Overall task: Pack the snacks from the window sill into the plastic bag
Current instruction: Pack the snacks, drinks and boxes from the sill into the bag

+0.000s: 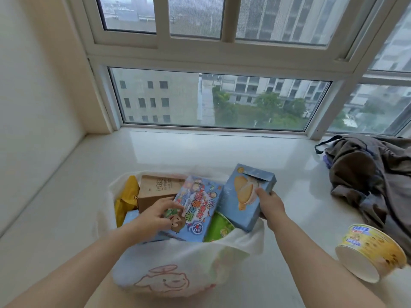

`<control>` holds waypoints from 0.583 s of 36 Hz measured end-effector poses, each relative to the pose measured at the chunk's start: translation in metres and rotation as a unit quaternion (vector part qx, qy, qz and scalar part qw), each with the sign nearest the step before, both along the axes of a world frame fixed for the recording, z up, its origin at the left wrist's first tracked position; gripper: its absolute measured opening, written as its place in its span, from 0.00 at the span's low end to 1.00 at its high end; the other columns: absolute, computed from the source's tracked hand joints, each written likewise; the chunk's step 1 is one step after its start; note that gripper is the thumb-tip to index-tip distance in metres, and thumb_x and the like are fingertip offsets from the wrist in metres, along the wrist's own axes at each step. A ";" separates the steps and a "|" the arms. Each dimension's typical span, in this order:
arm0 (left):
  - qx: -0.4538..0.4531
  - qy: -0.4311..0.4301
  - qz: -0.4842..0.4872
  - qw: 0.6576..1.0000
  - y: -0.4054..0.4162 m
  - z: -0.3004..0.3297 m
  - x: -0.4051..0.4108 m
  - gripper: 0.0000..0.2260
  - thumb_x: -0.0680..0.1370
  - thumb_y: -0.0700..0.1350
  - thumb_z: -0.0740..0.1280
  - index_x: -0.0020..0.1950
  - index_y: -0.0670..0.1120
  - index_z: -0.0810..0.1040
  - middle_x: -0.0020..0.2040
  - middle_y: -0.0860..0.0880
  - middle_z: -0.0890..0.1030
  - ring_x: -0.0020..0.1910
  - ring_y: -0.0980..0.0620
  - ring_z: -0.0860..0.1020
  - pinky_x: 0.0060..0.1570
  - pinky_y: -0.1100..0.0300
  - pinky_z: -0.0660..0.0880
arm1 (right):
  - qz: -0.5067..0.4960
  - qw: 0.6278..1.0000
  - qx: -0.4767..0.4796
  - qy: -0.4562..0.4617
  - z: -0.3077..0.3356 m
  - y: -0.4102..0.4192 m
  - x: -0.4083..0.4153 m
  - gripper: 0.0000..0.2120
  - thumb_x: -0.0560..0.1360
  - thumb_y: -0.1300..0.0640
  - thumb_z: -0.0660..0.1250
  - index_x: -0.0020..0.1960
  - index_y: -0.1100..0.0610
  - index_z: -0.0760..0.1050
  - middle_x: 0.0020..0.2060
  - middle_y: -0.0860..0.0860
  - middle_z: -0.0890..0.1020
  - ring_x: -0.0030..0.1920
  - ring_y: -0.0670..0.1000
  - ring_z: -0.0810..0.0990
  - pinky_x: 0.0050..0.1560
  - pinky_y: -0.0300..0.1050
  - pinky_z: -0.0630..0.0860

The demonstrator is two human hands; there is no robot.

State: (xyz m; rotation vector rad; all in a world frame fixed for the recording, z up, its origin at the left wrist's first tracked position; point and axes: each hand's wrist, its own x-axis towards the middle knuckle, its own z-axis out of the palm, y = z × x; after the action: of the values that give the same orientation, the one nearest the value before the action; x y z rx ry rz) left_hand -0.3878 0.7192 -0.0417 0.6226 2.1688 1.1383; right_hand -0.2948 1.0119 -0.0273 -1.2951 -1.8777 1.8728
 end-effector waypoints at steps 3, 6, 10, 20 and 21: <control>-0.010 -0.032 0.113 0.993 0.016 0.008 -0.002 0.31 0.67 0.60 0.71 0.66 0.52 0.68 0.62 0.51 0.74 0.55 0.53 0.76 0.55 0.59 0.75 | 0.012 0.998 0.055 -0.005 0.007 -0.003 -0.003 0.11 0.76 0.51 0.64 0.55 0.56 0.72 0.50 0.57 0.78 0.49 0.58 0.78 0.53 0.55 0.78; -0.059 -0.059 0.138 0.987 0.029 0.009 -0.002 0.29 0.74 0.56 0.69 0.72 0.53 0.63 0.59 0.50 0.77 0.52 0.51 0.79 0.50 0.58 0.77 | 0.028 0.992 0.124 -0.011 0.011 -0.005 -0.003 0.11 0.77 0.50 0.62 0.54 0.56 0.71 0.47 0.53 0.76 0.44 0.53 0.75 0.37 0.43 0.71; -0.041 -0.095 0.155 0.982 0.038 0.018 -0.002 0.22 0.77 0.49 0.67 0.70 0.54 0.67 0.50 0.49 0.82 0.44 0.49 0.83 0.48 0.53 0.80 | 0.012 0.980 0.196 0.004 0.020 -0.001 -0.002 0.12 0.76 0.50 0.63 0.53 0.58 0.72 0.45 0.53 0.77 0.39 0.50 0.74 0.33 0.41 0.67; -0.060 -0.142 0.100 0.983 0.061 0.070 -0.029 0.18 0.80 0.38 0.61 0.64 0.57 0.72 0.49 0.45 0.83 0.43 0.45 0.84 0.45 0.52 0.80 | -0.025 0.922 0.386 0.036 0.052 0.007 -0.007 0.17 0.74 0.45 0.66 0.46 0.59 0.69 0.40 0.50 0.76 0.40 0.54 0.75 0.40 0.45 0.70; -0.086 -0.116 0.085 0.986 0.067 0.070 -0.032 0.17 0.80 0.38 0.62 0.64 0.57 0.72 0.49 0.46 0.82 0.42 0.47 0.83 0.45 0.53 0.80 | -0.015 0.917 0.397 0.030 0.053 0.007 -0.007 0.17 0.74 0.45 0.66 0.46 0.59 0.69 0.40 0.50 0.76 0.39 0.53 0.75 0.39 0.44 0.69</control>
State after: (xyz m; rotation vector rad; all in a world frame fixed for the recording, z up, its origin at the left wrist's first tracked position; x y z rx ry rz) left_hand -0.4199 0.7863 0.0279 0.2211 2.1170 1.0385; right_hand -0.3021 1.0191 0.0253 -0.9428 -2.1944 0.9069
